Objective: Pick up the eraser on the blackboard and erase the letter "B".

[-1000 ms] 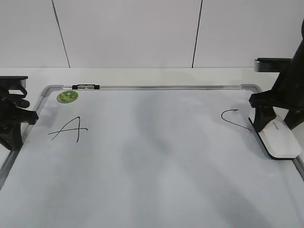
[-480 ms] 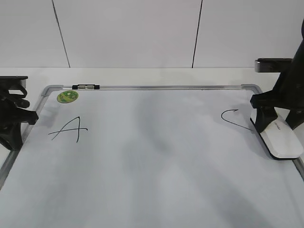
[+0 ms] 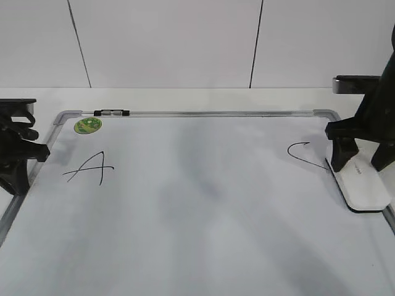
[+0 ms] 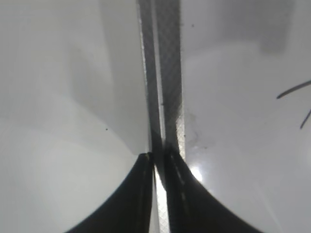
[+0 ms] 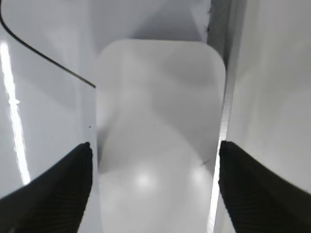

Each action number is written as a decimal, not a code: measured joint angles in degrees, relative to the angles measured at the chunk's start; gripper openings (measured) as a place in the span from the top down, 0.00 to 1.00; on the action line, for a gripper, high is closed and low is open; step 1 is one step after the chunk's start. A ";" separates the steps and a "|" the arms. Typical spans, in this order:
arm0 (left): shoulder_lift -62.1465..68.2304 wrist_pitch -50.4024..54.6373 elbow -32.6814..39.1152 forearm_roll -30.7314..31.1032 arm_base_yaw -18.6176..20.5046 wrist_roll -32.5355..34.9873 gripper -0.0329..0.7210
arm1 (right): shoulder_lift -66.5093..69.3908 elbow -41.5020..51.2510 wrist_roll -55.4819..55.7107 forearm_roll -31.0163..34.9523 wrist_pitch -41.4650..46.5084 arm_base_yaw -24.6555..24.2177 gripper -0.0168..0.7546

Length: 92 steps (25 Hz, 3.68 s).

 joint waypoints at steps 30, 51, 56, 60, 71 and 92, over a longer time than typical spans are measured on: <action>0.13 0.47 -0.49 0.00 0.00 0.22 0.69 | -0.57 -17.79 2.60 4.52 9.84 0.00 0.23; -11.96 14.08 -5.10 4.99 0.00 0.36 0.63 | -20.31 -14.91 3.22 9.09 10.46 0.00 0.24; -16.97 14.69 -4.93 2.23 0.00 0.36 0.63 | -31.06 -4.78 3.05 11.07 10.98 0.00 0.24; -23.19 14.80 -1.42 0.43 0.00 0.36 0.63 | -40.77 5.03 2.31 9.75 11.32 0.00 0.24; -50.35 15.56 11.77 0.43 0.00 0.36 0.63 | -69.79 24.51 1.96 3.30 11.80 0.00 0.24; -99.16 15.36 31.13 -0.82 0.00 0.93 0.64 | -101.76 39.41 1.81 1.17 12.65 0.00 0.24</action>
